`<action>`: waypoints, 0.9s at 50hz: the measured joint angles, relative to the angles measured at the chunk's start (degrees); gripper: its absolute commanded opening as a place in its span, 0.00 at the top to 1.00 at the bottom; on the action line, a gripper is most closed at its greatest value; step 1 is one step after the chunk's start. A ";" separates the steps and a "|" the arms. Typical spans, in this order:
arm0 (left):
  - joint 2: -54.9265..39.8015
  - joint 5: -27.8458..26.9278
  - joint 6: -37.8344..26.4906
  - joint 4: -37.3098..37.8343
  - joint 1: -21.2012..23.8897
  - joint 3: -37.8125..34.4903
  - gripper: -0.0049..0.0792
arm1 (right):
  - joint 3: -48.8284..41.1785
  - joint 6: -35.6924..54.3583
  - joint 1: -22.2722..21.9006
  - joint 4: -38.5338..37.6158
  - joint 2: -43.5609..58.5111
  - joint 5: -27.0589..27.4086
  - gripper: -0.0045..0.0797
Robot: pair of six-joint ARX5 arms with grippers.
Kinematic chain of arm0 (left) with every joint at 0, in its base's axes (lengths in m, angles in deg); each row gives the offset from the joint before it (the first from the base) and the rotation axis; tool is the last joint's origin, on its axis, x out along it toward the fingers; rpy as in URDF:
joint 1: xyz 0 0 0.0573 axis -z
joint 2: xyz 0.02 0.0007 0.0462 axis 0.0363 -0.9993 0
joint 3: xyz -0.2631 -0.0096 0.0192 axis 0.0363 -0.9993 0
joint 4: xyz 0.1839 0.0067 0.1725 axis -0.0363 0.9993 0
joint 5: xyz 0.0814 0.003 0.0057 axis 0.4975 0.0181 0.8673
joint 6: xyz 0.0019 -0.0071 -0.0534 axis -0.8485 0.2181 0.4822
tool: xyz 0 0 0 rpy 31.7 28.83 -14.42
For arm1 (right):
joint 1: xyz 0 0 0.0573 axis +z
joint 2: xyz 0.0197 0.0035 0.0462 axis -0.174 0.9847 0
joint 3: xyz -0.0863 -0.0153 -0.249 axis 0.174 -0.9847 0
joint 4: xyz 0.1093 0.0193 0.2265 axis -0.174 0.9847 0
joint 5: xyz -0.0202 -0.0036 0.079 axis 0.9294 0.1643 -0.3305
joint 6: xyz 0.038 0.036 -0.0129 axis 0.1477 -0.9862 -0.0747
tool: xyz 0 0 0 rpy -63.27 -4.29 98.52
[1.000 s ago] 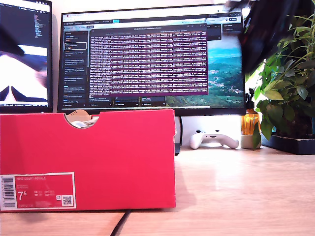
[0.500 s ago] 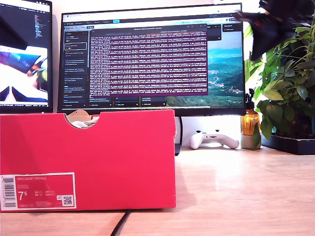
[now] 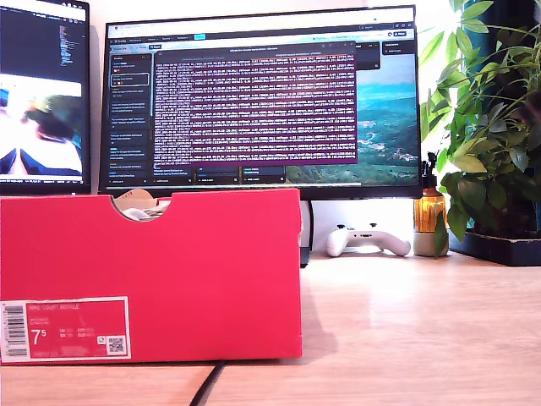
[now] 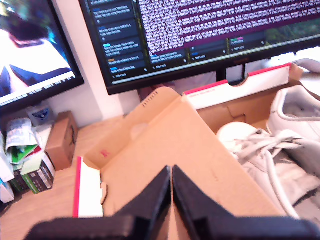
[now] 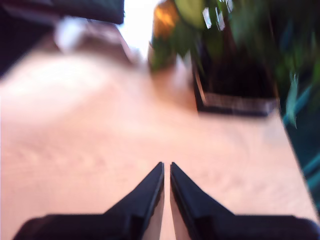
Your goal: Pack the white shoes by picking the first shoe and placing it inside the red shoebox, left side, then picking and rotating the second shoe and placing it in the shoebox
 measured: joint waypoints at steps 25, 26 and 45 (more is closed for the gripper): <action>12.79 4.66 3.02 0.61 -1.29 -3.78 0.96 | -11.37 -5.73 -1.33 -15.08 -7.89 -2.80 0.96; 13.25 4.68 3.02 0.57 -1.29 -3.98 0.96 | -11.37 -5.70 -1.33 -15.32 -8.09 -3.08 0.96; 23.21 5.16 5.64 4.87 -1.29 -8.52 0.96 | -15.93 -7.32 -1.33 -16.50 -15.10 -4.72 0.96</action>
